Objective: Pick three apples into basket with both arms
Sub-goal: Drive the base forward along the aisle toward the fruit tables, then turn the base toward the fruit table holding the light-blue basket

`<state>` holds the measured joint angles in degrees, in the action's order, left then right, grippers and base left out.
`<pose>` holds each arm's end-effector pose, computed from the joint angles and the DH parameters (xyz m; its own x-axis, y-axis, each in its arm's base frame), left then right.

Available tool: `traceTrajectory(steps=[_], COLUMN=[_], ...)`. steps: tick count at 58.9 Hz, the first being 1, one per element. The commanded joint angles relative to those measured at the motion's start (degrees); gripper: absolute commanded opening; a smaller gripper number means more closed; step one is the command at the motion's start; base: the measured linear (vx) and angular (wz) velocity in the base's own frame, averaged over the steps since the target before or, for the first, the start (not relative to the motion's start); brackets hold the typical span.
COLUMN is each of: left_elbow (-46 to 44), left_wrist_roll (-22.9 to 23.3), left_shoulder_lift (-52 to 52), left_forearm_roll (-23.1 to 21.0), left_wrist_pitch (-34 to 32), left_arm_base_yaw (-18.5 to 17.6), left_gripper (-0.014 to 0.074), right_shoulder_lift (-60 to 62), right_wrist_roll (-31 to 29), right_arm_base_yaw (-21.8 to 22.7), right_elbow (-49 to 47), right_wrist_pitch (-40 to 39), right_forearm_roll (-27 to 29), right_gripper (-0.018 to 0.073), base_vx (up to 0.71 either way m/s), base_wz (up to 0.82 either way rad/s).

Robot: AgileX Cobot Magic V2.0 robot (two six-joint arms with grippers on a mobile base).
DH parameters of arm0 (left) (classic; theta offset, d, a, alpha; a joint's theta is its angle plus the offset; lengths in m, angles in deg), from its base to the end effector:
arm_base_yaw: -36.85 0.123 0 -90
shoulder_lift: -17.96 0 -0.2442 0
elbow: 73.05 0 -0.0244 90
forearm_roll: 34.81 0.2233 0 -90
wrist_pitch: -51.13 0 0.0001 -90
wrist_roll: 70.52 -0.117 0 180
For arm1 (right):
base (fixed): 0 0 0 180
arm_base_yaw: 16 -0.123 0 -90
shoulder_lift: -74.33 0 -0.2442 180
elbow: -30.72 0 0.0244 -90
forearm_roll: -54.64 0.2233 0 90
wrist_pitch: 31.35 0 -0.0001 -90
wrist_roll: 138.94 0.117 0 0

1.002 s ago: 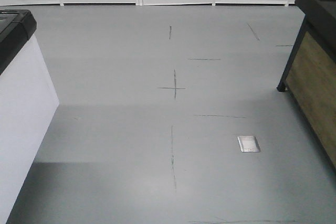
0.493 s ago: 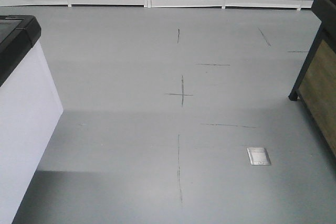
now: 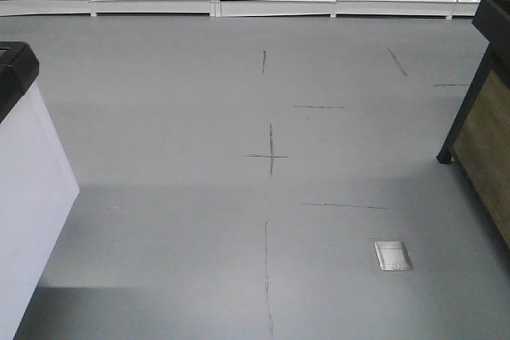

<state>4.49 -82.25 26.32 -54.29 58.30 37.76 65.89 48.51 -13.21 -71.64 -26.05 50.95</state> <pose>0.0962 -0.0034 0.1933 -0.0495 -0.1331 -0.9899 0.0193 0.9908 -0.1342 0.0964 -0.0054 0.1956 -0.0202 0.0669 -0.9976 0.0561 0.9963 0.0657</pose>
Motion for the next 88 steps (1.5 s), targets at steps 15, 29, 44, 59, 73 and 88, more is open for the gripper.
traceTrajectory(steps=[15, 29, 44, 59, 73, 88], left_elbow=[-1.4, -1.4, -1.4, -1.4, -1.4, -1.4], left_wrist_roll=[0.6, 0.6, 0.6, 0.6, 0.6, 0.6], left_shoulder_lift=[-0.7, -0.7, -0.7, -0.7, -0.7, -0.7], left_forearm_roll=[-0.3, -0.3, -0.3, -0.3, -0.3, -0.3], left_wrist_pitch=[-4.3, -4.3, -4.3, -4.3, -4.3, -4.3], left_arm_base_yaw=[0.1, 0.1, 0.1, 0.1, 0.1, 0.1], left_gripper=[-0.0006, -0.0006, -0.0006, -0.0006, -0.0006, -0.0006], right_shoulder_lift=[0.7, 0.7, 0.7, 0.7, 0.7, 0.7], right_wrist_roll=[-0.5, -0.5, -0.5, -0.5, -0.5, -0.5], right_arm_base_yaw=[0.2, 0.2, 0.2, 0.2, 0.2, 0.2], right_elbow=[0.6, 0.6, 0.6, 0.6, 0.6, 0.6], right_wrist_pitch=[-4.2, -4.2, -4.2, -4.2, -4.2, -4.2], right_forearm_roll=[-0.5, -0.5, -0.5, -0.5, -0.5, -0.5], right_gripper=[-0.0009, -0.0009, -0.0009, -0.0009, -0.0009, -0.0009], base_vx=[0.20, 0.21, 0.22, 0.23, 0.21, 0.18], base_wz=[-0.13, -0.19, -0.23, -0.27, -0.38, -0.52])
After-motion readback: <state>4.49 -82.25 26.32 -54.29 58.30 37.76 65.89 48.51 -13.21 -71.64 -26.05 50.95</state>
